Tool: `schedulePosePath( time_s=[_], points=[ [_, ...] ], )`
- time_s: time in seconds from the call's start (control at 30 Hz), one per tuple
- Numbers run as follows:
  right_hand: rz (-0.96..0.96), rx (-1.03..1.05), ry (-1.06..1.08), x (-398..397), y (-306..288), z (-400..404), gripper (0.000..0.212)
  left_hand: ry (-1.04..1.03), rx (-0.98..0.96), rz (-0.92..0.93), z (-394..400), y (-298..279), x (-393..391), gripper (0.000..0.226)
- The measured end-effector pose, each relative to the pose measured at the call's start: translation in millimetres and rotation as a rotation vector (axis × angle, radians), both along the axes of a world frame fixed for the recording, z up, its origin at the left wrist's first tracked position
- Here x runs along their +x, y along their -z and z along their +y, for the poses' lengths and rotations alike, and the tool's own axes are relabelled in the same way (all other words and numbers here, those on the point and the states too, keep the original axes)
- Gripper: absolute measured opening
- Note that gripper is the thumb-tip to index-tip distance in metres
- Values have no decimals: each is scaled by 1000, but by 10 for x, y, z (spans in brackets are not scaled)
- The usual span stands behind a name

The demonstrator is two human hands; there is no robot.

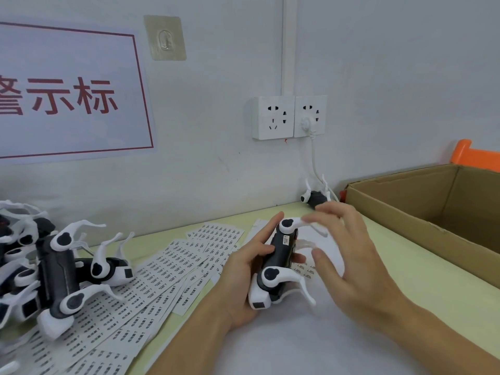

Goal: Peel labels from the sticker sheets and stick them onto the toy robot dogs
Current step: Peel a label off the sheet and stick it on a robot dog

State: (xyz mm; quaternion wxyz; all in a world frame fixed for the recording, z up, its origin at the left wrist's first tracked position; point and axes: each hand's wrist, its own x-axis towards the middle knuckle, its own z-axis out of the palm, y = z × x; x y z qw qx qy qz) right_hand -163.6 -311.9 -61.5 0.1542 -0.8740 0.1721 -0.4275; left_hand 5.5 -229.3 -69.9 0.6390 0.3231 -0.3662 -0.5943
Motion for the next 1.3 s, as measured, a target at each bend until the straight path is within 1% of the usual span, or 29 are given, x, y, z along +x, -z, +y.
schedulePosePath(
  time_s=[0.1, 0.17, 0.2, 0.23, 0.33, 0.47, 0.57, 0.73, 0.83, 0.9, 1.0, 1.1, 1.2, 1.3],
  points=[
    [-103, 384, -69, 5, -26, -13, 46, 43, -15, -14, 44, -34, -9, 66],
    [-133, 641, -151, 18, -37, -37, 47, 78, -30, -26, 62, -50, -13, 69],
    [-127, 723, -185, 25, -44, -47, 46, 89, -33, -36, 60, -50, -13, 70],
    [-106, 771, -214, 33, -52, -50, 43, 92, -32, -52, 57, -44, -16, 70],
    [-80, 829, -264, 71, -75, -14, 27, 73, -27, -113, 36, -13, -13, 72],
    [-156, 1009, -284, 92, -85, -25, 28, 77, -41, -147, 26, 6, 6, 73],
    [-166, 1133, -348, 82, -113, -45, 39, 88, -41, -137, 25, 14, 16, 77],
    [-138, 1177, -402, 33, -134, -65, 38, 93, -43, -87, 8, 16, 21, 77],
    [-123, 1128, -348, 47, -125, -45, 43, 92, -46, -93, 1, 27, 19, 74],
    [-126, 1102, -310, 58, -123, -38, 41, 93, -50, -98, 5, 30, 20, 75],
    [-125, 1127, -345, 40, -141, -38, 40, 96, -55, -102, 11, 25, 31, 78],
    [-93, 1105, -378, 13, -163, -50, 40, 88, -50, -91, 8, 27, 33, 78],
    [-64, 1080, -308, 28, -168, -35, 47, 74, -56, -135, 8, 32, 18, 76],
    [-95, 992, -196, 71, -147, 8, 34, 64, -57, -166, 15, 20, -5, 73]
  ],
)
